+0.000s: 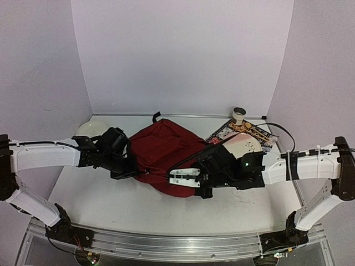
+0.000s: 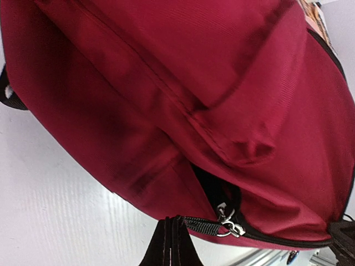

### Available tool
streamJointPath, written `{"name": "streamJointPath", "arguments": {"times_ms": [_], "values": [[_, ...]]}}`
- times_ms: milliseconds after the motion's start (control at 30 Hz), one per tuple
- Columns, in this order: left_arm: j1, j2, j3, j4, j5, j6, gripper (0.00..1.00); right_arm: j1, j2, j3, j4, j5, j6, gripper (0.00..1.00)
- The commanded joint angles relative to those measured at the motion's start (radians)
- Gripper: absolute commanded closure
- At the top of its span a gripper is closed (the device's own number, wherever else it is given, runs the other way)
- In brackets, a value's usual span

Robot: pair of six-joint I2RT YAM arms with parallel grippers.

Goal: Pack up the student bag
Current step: Zip the largest pocket of the bag in the student bag, then reset both arms

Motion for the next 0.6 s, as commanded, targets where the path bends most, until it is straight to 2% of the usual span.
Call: {"name": "streamJointPath", "arguments": {"times_ms": [0,200,267,367,567], "values": [[0.052,0.005,0.02,-0.09,-0.174,0.065,0.95,0.005,-0.047,0.035,-0.056,-0.063,0.111,0.99],[0.052,-0.078,0.011,-0.088,-0.197,0.087,0.69,0.005,0.025,0.123,-0.039,-0.115,0.22,0.75],[0.053,-0.118,0.001,-0.088,-0.215,0.085,0.53,0.003,0.047,0.152,-0.039,-0.098,0.246,0.6],[0.068,-0.172,-0.01,-0.09,-0.235,0.089,0.33,-0.021,0.073,0.198,-0.039,-0.087,0.305,0.47],[0.173,-0.287,-0.013,-0.106,-0.25,0.128,0.04,-0.197,0.083,0.265,-0.039,-0.096,0.508,0.36]]}}
